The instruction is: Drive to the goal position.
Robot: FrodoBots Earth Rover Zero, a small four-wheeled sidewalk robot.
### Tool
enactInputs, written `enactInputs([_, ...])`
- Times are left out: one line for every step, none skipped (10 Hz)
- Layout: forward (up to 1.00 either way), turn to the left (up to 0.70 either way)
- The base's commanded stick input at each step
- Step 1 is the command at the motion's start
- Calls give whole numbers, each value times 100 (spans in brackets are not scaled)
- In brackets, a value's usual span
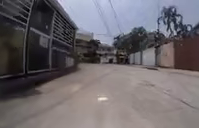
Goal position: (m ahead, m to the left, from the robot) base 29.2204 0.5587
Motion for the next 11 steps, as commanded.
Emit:
enactInputs([100, 0])
enactInputs([100, 0])
enactInputs([100, 0])
enactInputs([100, 0])
enactInputs([100, -1])
enactInputs([100, -2])
enactInputs([100, -16])
enactInputs([100, -34])
enactInputs([100, -39])
enactInputs([100, -38])
enactInputs([100, -36])
